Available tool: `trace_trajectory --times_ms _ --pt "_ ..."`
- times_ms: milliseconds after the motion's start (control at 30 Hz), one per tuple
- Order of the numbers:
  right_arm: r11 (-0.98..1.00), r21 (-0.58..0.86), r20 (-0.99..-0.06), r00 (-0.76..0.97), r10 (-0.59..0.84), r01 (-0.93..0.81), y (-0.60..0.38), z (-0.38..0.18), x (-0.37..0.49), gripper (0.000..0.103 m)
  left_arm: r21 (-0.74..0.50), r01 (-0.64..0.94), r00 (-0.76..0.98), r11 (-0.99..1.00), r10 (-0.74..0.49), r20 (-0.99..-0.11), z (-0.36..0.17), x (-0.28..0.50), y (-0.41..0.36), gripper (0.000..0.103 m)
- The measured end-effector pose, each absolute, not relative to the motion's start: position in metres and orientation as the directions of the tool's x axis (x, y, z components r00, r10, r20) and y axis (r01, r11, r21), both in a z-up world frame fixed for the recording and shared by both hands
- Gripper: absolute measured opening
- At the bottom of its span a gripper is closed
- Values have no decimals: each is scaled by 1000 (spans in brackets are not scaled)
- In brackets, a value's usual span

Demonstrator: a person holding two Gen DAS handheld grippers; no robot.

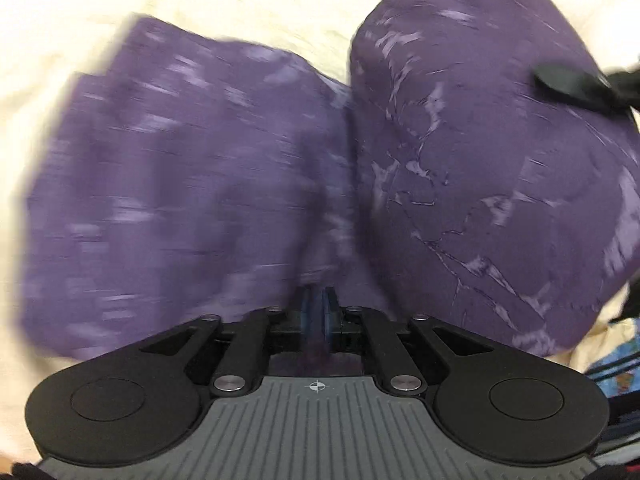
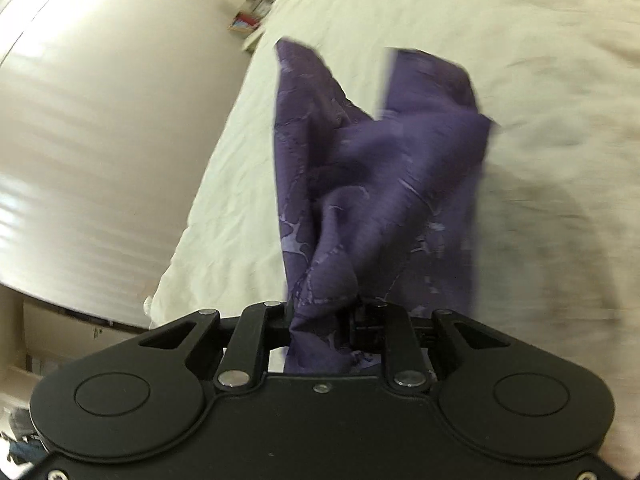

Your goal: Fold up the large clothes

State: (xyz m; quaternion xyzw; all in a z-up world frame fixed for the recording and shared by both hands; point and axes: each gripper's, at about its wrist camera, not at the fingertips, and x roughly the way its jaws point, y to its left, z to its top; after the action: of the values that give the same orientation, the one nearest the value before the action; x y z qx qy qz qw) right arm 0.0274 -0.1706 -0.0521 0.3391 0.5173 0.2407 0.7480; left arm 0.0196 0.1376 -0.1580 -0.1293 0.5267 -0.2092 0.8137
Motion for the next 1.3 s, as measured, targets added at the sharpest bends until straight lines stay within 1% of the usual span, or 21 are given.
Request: trace_trajectory --times_ms 133,233,300,433,467,533,567,600,667,800,900,967,1033,1067,1133,1167,1267,1300 --pt "680 732 -636 313 706 -46 -105 -63 45 30 -407 166 397 898 -438 -806 -148 14 189 9" --pt "698 715 -662 282 695 -42 -59 -85 58 30 -370 142 426 918 -394 -814 -144 15 225 9" --pt "711 703 -681 266 683 -26 -34 -101 65 30 -352 129 439 927 -372 -818 -140 19 240 9" --pt "738 675 -718 237 654 8 6 -126 76 33 -338 95 454 936 -343 -822 -139 22 270 9" --pt "748 664 -729 229 646 5 17 -132 78 36 -338 87 458 937 -339 -822 -138 22 275 9" --pt "760 649 -743 211 635 0 28 -142 81 47 -342 73 467 937 -335 -818 -136 22 284 9" --pt "757 653 -741 200 640 -3 36 -149 84 51 -346 67 472 936 -335 -816 -134 23 288 9" --pt "747 665 -733 193 653 -3 41 -154 86 57 -351 63 475 934 -337 -813 -132 24 289 9" --pt "725 689 -708 198 678 -19 50 -153 89 62 -366 67 496 928 -349 -795 -123 24 289 9" --pt "623 779 -588 265 764 -67 38 -126 88 62 -390 141 553 910 -399 -731 -94 28 285 9" --pt "612 788 -553 352 755 -74 10 -103 83 62 -374 250 583 893 -447 -678 -71 40 267 10" --pt "629 775 -553 413 723 -64 -8 -91 76 62 -373 332 570 866 -500 -652 -62 50 250 11" --pt "675 736 -583 456 673 -55 -22 -85 69 62 -372 424 533 826 -560 -634 -61 58 228 25" --pt "701 712 -604 470 644 -47 -33 -86 64 62 -364 467 511 806 -581 -633 -63 59 218 26" --pt "730 684 -636 481 603 -11 -47 -88 65 62 -333 524 468 784 -592 -657 -74 64 199 26" --pt "742 671 -652 485 583 10 -53 -91 59 62 -320 528 451 786 -579 -679 -85 67 193 26" --pt "781 623 -701 477 531 47 -69 -99 43 62 -283 471 364 835 -476 -801 -131 71 185 26" --pt "791 610 -712 472 520 48 -75 -100 36 62 -289 454 335 843 -463 -821 -146 70 187 25"
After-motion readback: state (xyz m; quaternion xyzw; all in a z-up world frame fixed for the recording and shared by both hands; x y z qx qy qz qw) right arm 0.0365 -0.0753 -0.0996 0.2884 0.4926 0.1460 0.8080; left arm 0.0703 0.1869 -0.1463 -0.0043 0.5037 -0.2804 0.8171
